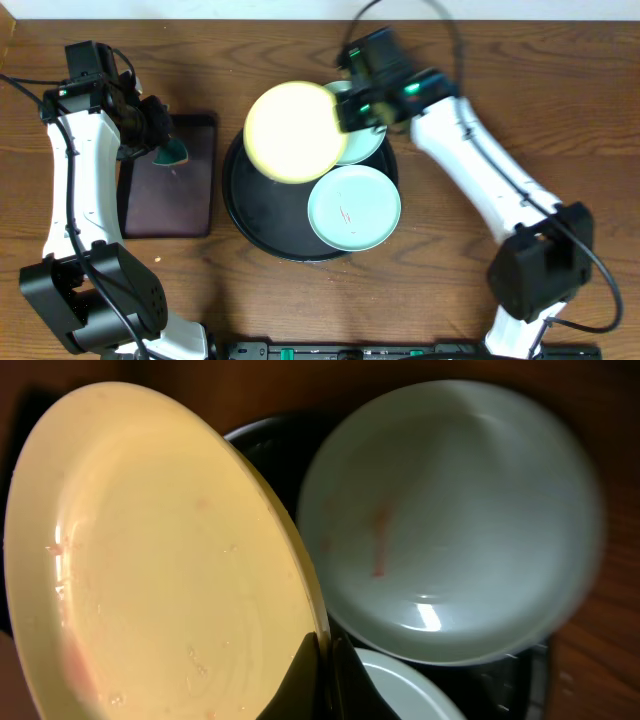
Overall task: Clean dirty plates on tray and stack at the side
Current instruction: 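Lift the yellow plate with the right gripper and place it right of tray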
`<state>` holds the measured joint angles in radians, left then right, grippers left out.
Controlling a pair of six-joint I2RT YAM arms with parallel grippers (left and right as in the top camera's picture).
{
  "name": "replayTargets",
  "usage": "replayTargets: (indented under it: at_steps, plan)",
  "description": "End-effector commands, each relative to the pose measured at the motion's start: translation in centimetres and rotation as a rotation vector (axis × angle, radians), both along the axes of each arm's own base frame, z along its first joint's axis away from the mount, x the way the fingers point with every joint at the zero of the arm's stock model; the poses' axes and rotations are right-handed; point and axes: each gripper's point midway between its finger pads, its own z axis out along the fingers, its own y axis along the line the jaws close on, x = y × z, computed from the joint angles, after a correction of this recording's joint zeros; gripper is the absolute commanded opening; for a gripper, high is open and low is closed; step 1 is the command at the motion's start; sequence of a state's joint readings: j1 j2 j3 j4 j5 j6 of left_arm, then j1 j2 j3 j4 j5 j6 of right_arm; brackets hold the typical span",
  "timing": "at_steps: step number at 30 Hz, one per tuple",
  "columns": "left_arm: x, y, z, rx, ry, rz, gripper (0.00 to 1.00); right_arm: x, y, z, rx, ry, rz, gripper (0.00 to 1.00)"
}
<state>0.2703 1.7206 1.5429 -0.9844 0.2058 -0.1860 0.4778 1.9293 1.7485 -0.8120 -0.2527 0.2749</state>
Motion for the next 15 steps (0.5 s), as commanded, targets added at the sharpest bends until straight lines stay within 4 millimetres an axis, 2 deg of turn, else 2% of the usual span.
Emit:
replayTargets:
  at_steps: [1, 5, 7, 10, 12, 15]
  plan:
    - [-0.2, 0.2, -0.1, 0.017, 0.009, 0.007, 0.07, 0.9, -4.8, 6.7, 0.201, -0.017, -0.077, 0.01]
    - [-0.2, 0.2, -0.1, 0.017, 0.010, 0.007, 0.07, 2.1, -12.5, 6.5, 0.150, 0.010, -0.253, 0.01]
    - [-0.2, 0.2, -0.1, 0.017, 0.010, 0.007, 0.07, 2.0, -16.4, 5.3, 0.080, 0.043, -0.336, 0.01]
    - [-0.2, 0.2, -0.1, 0.017, 0.009, 0.007, 0.07, 1.0, -22.3, 2.4, -0.074, 0.136, -0.475, 0.01]
    - [-0.2, 0.2, -0.1, 0.017, 0.009, 0.007, 0.07, 0.0, -24.7, 0.6, -0.139, 0.200, -0.505, 0.01]
    - [-0.2, 0.3, -0.1, 0.017, 0.007, 0.007, 0.07, -0.9, -26.4, -1.8, -0.172, 0.260, -0.494, 0.01]
